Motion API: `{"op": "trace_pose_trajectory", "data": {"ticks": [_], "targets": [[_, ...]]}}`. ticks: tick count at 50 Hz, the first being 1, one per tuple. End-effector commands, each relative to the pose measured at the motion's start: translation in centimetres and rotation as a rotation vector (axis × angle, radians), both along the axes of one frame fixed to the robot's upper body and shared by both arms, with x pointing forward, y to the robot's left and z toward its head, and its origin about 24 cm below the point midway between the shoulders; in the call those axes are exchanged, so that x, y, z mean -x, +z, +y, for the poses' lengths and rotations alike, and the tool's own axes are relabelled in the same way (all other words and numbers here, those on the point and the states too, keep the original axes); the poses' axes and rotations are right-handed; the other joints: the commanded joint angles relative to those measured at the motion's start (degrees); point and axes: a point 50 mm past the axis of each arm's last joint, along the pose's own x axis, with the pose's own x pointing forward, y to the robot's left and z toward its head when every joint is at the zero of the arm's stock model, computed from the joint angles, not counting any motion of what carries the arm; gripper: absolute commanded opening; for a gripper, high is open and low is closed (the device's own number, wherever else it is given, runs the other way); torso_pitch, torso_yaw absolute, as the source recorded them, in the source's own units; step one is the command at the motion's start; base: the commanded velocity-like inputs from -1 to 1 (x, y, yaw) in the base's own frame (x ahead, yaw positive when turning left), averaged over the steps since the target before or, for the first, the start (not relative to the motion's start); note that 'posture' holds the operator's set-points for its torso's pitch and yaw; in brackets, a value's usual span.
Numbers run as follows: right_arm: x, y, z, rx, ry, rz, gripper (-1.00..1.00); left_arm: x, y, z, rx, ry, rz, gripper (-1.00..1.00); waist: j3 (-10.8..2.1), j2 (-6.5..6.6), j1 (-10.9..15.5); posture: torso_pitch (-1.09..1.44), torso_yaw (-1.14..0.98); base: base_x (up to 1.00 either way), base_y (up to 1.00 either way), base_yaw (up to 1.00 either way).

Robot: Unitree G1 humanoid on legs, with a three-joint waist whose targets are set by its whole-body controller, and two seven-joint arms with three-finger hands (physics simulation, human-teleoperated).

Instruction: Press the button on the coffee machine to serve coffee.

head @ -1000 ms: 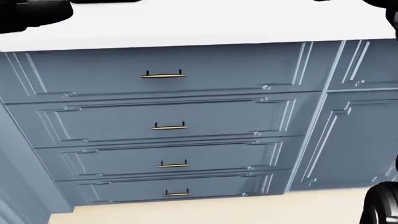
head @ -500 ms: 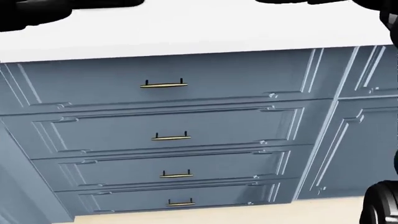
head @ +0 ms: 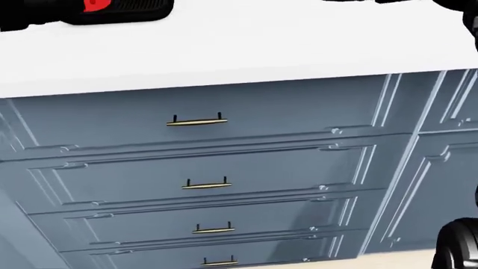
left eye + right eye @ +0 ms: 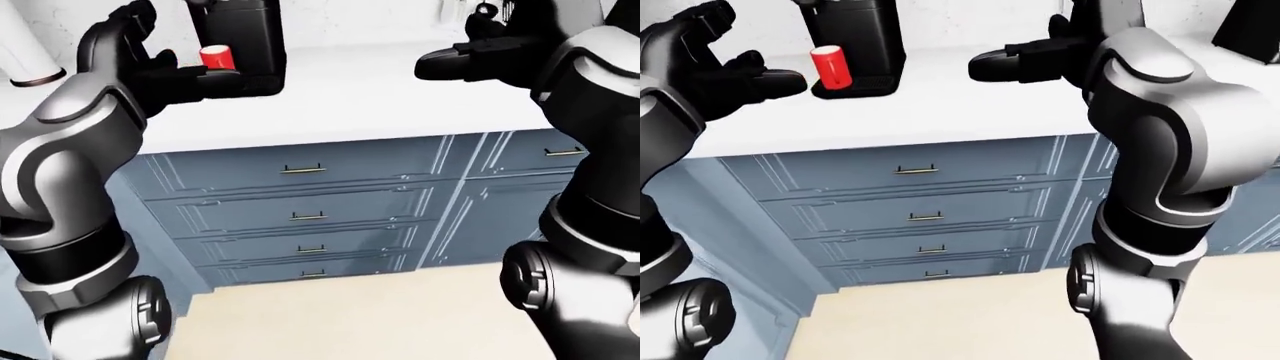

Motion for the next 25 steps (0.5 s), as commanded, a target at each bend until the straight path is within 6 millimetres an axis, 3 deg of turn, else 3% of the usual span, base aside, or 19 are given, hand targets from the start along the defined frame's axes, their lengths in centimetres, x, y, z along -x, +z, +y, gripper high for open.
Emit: {"op": "trace_pose_trajectory", "data": {"ticks": [1, 4, 8, 10, 11, 12, 13, 17, 22, 24, 25], "targets": [[0.67, 1.54, -0.25, -0.003, -0.007, -0.075, 1.0, 0.54, 1.71, 0.07, -0.003, 0.005, -0.077, 1.0, -1.63, 1.21, -0.65, 0.0, 0.0, 0.13, 0.17, 0.0], [0.69, 1.64, -0.11, -0.005, -0.005, -0.077, 1.0, 0.56, 1.77, -0.03, -0.003, 0.002, -0.077, 1.0, -1.99, -0.83, -0.34, 0.0, 0.0, 0.11, 0.21, 0.0], [0.58, 1.65, -0.11, -0.005, -0.004, -0.077, 1.0, 0.5, 1.59, 0.01, -0.001, 0.002, -0.076, 1.0, -1.27, -3.36, 0.0, 0.0, 0.0, 0.11, 0.21, 0.0], [0.6, 1.75, -0.04, -0.004, -0.003, -0.077, 1.0, 0.5, 1.59, -0.03, -0.001, 0.0, -0.076, 1.0, -1.41, -5.68, 0.32, 0.0, 0.0, 0.11, 0.21, 0.0], [0.61, 1.77, -0.05, -0.003, -0.004, -0.077, 1.0, 0.49, 1.6, -0.03, 0.0, 0.0, -0.076, 1.0, -2.14, -7.76, 0.43, 0.0, 0.0, 0.1, 0.21, 0.0], [0.59, 1.65, -0.08, -0.002, -0.003, -0.075, 1.0, 0.47, 1.53, -0.02, 0.005, 0.002, -0.076, 1.0, -1.61, -5.12, -0.04, 0.0, 0.0, 0.1, 0.21, 0.0], [0.57, 1.61, -0.08, -0.002, -0.003, -0.074, 1.0, 0.46, 1.45, -0.1, 0.005, 0.001, -0.075, 1.0, -1.82, -6.48, 0.3, 0.0, 0.0, 0.1, 0.21, 0.0], [0.62, 1.77, -0.1, -0.001, -0.002, -0.075, 1.0, 0.55, 1.79, -0.19, 0.004, -0.001, -0.077, 1.0, -2.23, -5.55, 0.1, 0.0, 0.0, 0.1, 0.21, 0.0], [0.59, 1.68, -0.08, 0.0, 0.0, -0.073, 1.0, 0.47, 1.62, -0.29, 0.002, -0.002, -0.077, 1.0, -1.32, -2.06, -0.32, 0.0, 0.0, 0.1, 0.25, 0.0], [0.54, 1.92, -0.13, 0.0, -0.001, -0.075, 1.0, 0.3, 1.67, -0.3, 0.003, -0.003, -0.077, 1.0, -2.36, 1.78, -0.77, 0.0, 0.0, 0.09, 0.26, 0.0], [0.53, 1.8, -0.06, 0.001, 0.001, -0.074, 1.0, 0.32, 1.77, -0.37, 0.003, -0.004, -0.077, 1.0, -2.57, 1.18, -0.78, 0.0, 0.0, 0.1, 0.26, 0.0]]}}
